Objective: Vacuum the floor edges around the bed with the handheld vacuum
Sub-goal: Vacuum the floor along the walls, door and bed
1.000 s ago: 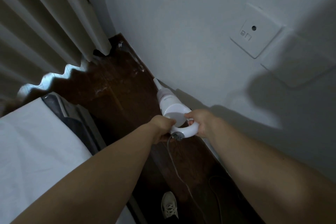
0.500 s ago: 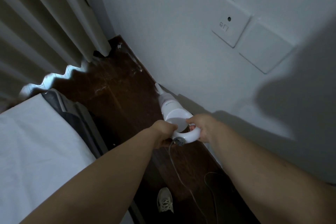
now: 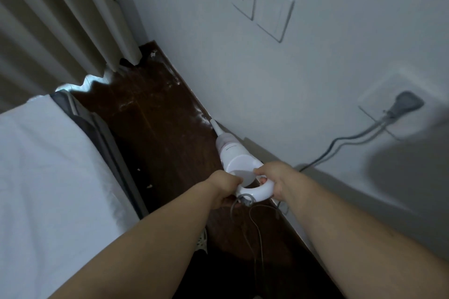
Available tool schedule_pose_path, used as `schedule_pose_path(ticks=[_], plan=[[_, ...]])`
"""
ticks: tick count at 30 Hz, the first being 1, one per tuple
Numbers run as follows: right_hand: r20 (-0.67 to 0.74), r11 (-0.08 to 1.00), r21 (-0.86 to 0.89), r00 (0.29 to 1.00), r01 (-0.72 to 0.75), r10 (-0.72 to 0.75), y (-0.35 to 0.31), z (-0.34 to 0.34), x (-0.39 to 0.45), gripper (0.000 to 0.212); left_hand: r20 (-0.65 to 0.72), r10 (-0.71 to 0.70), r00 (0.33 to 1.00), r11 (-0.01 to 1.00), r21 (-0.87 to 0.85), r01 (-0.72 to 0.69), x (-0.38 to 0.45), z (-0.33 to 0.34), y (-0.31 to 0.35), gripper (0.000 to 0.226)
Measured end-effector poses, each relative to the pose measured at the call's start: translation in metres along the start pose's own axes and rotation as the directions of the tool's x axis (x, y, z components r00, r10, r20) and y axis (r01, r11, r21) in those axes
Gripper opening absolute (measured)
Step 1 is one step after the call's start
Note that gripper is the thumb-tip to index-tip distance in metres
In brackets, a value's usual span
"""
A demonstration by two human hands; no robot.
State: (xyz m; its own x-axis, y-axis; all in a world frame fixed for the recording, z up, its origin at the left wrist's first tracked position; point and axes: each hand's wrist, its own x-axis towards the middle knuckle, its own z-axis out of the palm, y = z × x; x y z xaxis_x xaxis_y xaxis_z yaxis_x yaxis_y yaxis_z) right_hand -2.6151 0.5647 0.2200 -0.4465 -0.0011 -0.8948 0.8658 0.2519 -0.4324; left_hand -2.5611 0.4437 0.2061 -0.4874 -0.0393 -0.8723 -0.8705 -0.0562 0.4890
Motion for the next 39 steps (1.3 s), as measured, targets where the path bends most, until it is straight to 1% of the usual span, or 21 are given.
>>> schedule_pose_path(ticks=[4,9,17,20,23,25,28,32,34,37,39], plan=[[-0.03,0.999,-0.027,0.999,0.029,-0.03,0.036,-0.031,-0.024,0.023,0.015,0.011,1.0,1.0,-0.02,-0.01,-0.018,0.036,-0.033,0.037],[-0.048,0.999,-0.039,0.999,-0.016,0.014,0.067,-0.056,-0.045,0.018,0.019,0.0,1.0,1.0,-0.022,0.001,-0.045,0.064,-0.055,0.037],[-0.086,0.998,-0.036,0.995,-0.045,0.042,0.094,-0.078,-0.077,0.015,0.056,-0.017,0.998,1.0,-0.008,0.018,-0.081,0.088,-0.074,0.036],[-0.098,0.996,-0.063,0.994,-0.055,0.049,0.104,-0.083,-0.087,0.015,0.066,-0.012,0.998,1.0,-0.016,0.013,-0.091,0.094,-0.084,0.036],[-0.102,0.996,-0.071,0.994,-0.047,0.039,0.114,-0.087,-0.094,0.006,0.073,-0.009,0.997,1.0,-0.028,0.011,-0.1,0.1,-0.093,0.035],[-0.103,0.996,-0.081,0.994,-0.038,0.03,0.119,-0.09,-0.094,0.011,0.082,-0.009,0.997,0.999,-0.04,0.013,-0.104,0.103,-0.097,0.035],[-0.094,0.996,-0.076,0.995,-0.04,0.033,0.126,-0.095,-0.097,0.012,0.093,-0.019,0.995,0.999,-0.049,0.023,-0.108,0.108,-0.105,0.034],[-0.098,0.994,-0.093,0.994,-0.065,0.056,0.14,-0.1,-0.095,0.028,0.11,-0.039,0.993,0.997,-0.069,0.047,-0.109,0.115,-0.117,0.033],[-0.101,0.993,-0.089,0.992,-0.081,0.071,0.146,-0.101,-0.092,0.032,0.113,-0.048,0.992,0.997,-0.054,0.054,-0.105,0.118,-0.122,0.034],[-0.099,0.995,-0.061,0.993,-0.074,0.068,0.155,-0.103,-0.085,0.03,0.118,-0.06,0.991,0.997,-0.033,0.065,-0.098,0.122,-0.126,0.035],[-0.097,0.997,-0.043,0.993,-0.071,0.067,0.159,-0.104,-0.076,0.024,0.111,-0.069,0.991,0.997,-0.022,0.072,-0.09,0.124,-0.128,0.036]])
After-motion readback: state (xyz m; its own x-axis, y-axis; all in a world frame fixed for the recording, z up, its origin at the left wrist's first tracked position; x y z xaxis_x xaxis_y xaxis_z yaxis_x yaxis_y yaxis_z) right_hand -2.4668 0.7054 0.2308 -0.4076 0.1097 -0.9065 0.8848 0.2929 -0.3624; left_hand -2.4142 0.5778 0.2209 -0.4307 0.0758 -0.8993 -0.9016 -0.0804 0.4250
